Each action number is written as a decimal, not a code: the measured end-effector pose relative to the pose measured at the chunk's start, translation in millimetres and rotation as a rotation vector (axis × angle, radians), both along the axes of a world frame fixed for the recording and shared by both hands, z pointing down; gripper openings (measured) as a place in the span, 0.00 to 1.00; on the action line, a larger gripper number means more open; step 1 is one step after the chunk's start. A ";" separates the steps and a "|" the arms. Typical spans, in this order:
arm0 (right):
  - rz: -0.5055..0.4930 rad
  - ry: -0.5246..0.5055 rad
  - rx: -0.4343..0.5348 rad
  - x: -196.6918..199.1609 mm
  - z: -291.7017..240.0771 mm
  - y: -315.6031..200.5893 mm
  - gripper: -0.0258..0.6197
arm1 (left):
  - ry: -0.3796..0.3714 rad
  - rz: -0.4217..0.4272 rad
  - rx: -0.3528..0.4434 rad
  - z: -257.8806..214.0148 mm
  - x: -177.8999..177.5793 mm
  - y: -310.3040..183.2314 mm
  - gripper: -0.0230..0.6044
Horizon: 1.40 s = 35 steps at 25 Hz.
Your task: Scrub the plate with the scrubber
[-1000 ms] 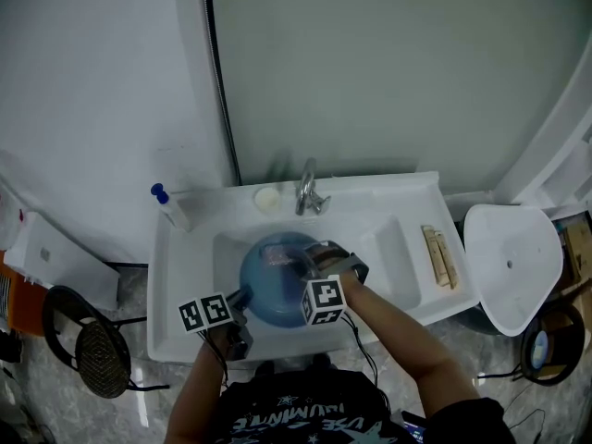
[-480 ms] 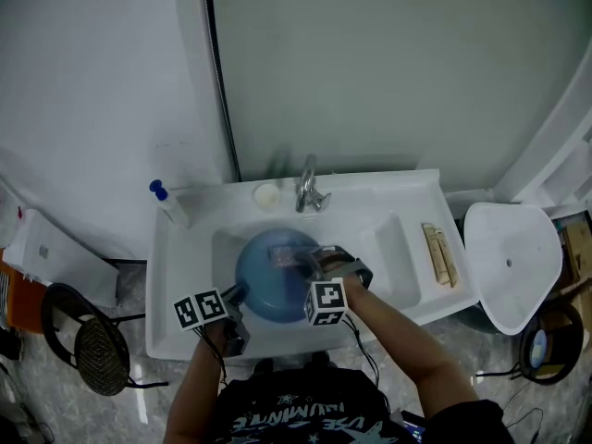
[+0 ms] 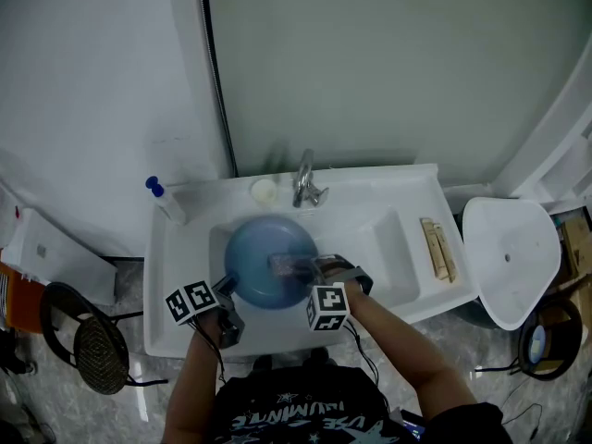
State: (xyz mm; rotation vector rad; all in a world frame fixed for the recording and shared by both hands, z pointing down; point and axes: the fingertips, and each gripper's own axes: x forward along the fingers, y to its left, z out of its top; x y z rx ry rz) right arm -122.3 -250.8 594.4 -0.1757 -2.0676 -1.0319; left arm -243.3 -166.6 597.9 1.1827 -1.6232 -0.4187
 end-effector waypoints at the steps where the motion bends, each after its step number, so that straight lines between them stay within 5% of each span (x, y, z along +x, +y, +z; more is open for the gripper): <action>1: -0.001 0.003 -0.017 1.5 0.7 3.3 0.16 | 0.004 -0.005 0.000 0.9 -1.5 0.0 0.11; 20: -0.033 0.048 -0.287 12.0 13.8 67.9 0.16 | 0.028 -0.036 -0.025 16.9 -10.1 -2.0 0.12; 35: 0.112 -0.136 -0.260 5.5 -20.4 24.5 0.16 | 0.023 -0.025 -0.085 38.3 -6.4 9.0 0.12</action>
